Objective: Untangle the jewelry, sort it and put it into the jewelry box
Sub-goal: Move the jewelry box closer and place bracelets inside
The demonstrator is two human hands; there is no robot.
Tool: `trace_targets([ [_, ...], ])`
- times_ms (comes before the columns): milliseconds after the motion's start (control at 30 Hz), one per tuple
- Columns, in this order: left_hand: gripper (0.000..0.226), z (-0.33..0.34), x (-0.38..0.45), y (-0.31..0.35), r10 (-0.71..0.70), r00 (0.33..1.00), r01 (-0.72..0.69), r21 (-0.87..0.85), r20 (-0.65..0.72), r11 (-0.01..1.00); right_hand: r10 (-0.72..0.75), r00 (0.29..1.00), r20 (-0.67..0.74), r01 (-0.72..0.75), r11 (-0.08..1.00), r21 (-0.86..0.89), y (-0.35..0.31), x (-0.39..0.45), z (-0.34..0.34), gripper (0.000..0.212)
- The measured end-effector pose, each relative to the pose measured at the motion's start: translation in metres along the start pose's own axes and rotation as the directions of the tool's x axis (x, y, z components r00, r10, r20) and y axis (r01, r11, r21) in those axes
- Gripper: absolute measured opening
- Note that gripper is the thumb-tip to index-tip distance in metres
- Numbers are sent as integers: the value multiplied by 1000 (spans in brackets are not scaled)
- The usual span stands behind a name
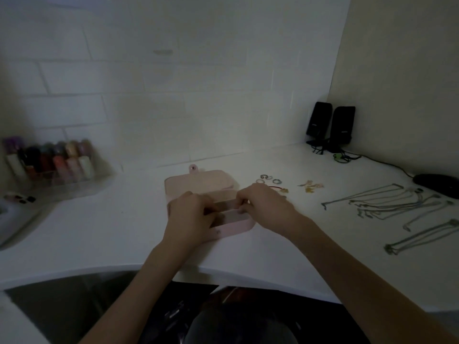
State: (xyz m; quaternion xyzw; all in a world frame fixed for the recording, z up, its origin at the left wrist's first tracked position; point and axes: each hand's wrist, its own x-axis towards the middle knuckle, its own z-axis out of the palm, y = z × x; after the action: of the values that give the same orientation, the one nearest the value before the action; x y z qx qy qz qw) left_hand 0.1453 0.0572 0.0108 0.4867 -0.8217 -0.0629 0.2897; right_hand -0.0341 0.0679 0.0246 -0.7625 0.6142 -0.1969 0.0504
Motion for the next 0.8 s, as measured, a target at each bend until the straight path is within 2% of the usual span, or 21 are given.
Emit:
trace_targets([
  [133,11,-1,-3,6,-19,1000,18,-47,-14,999,6,999,-48,-4,1000,31,3,-2,9,13],
  [300,10,-2,-4,7,-86,996,83,-214,-6,973,23,997,-67,-19,998,68,7,1,15,11],
  [533,11,-2,0,8,-88,995,95,-181,46,979,47,998,-42,-44,997,63,8,2,18,10],
  [800,12,-4,-1,10,-82,996,84,-220,19,972,16,995,-97,2,984,181,8,-6,14,12],
])
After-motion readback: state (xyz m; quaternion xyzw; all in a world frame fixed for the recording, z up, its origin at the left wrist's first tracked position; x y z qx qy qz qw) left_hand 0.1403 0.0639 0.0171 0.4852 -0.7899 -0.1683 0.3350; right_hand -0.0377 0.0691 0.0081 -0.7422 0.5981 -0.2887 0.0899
